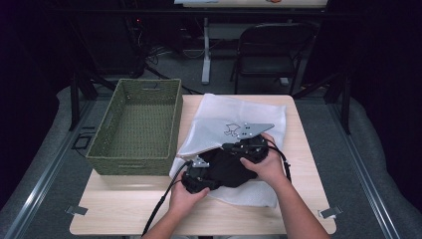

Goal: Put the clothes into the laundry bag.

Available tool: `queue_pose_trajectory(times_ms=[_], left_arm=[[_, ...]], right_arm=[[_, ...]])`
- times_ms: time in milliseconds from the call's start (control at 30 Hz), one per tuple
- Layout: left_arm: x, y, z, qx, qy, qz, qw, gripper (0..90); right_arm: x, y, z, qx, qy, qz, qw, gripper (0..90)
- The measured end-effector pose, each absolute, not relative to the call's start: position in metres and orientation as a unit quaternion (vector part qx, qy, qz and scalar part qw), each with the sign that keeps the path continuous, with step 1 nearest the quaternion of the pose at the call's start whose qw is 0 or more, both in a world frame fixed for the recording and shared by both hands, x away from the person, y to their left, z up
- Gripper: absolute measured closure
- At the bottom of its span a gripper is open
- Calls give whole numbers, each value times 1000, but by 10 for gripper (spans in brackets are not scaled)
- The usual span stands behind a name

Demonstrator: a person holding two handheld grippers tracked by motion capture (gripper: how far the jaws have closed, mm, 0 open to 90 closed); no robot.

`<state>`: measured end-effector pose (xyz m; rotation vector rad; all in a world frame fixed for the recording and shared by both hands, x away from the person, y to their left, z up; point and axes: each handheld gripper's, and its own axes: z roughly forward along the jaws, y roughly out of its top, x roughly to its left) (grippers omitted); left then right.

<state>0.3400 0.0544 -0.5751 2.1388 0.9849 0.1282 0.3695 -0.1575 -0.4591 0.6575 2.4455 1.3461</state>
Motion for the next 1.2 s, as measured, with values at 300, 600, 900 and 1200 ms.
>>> queue_pose_trajectory(times_ms=[300,600,900,1200], left_arm=[[339,53,-575,837,386,54,383,664],[339,52,-571,834,390,60,386,781],[347,49,-565,825,400,48,397,800],[357,44,-558,810,416,44,412,800]], right_arm=[[370,-157,-460,228,844,466,134,893],[370,-157,-461,229,845,464,132,893],[370,-156,-461,227,846,465,132,893],[369,-156,-460,225,846,466,132,893]])
